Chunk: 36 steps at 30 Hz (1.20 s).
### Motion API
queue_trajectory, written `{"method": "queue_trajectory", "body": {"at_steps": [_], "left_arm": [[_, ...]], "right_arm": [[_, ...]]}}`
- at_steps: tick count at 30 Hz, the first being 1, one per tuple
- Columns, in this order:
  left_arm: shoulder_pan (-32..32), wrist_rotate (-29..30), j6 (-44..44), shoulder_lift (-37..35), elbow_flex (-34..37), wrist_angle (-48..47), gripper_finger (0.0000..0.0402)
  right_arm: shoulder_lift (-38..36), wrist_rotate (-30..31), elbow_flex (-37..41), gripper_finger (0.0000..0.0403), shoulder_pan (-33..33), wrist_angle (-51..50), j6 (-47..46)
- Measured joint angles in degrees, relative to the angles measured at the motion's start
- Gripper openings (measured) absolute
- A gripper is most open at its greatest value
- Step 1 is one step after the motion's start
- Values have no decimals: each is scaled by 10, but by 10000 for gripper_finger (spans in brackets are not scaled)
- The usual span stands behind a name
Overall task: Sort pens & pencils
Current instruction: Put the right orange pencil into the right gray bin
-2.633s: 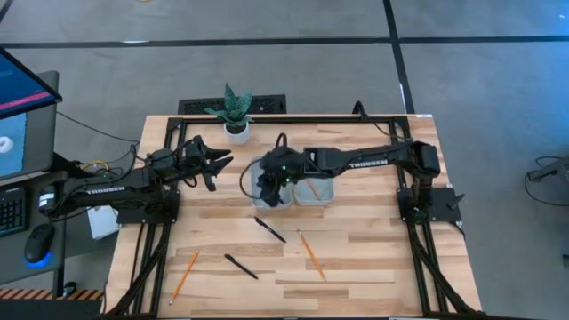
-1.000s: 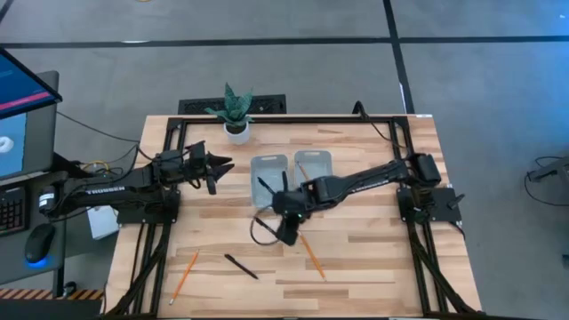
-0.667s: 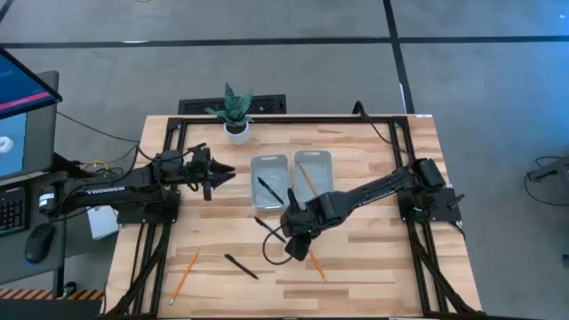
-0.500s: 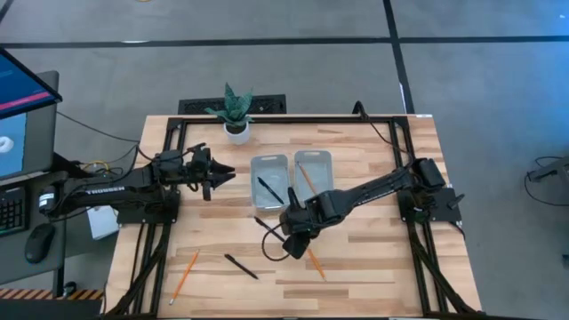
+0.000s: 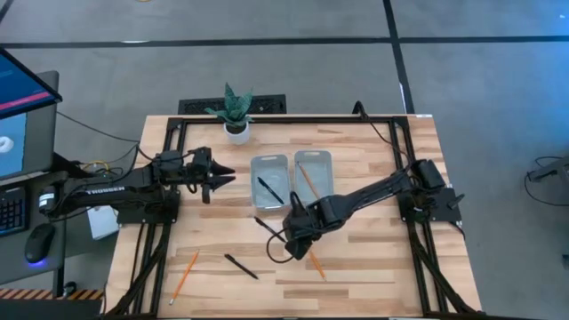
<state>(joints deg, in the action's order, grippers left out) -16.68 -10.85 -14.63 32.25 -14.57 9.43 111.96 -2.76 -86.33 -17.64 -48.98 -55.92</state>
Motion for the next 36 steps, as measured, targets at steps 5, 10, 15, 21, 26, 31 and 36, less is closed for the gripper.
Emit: {"method": "queue_trajectory", "body": {"at_steps": [5, 10, 15, 21, 26, 31, 36], "left_arm": [[0, -9, 0, 0, 0, -1, 115], [0, -9, 0, 0, 0, -2, 115], [0, -9, 0, 0, 0, -24, 115], [0, -8, 0, 0, 0, -40, 115], [0, -7, 0, 0, 0, -40, 115], [0, -7, -1, 0, 0, -40, 115], [0, -6, -1, 0, 0, -41, 115]], "right_arm": [[0, 2, 34, 163, -12, 25, -21], [0, 4, 48, 169, -22, 48, -22], [0, 37, 63, 164, -26, 53, -51], [0, 42, 82, 160, -28, 79, -51], [0, 41, 87, 159, -30, 91, -51], [11, 38, 86, 159, -29, 107, -51], [37, 11, 85, 156, -36, 146, -51]]}}
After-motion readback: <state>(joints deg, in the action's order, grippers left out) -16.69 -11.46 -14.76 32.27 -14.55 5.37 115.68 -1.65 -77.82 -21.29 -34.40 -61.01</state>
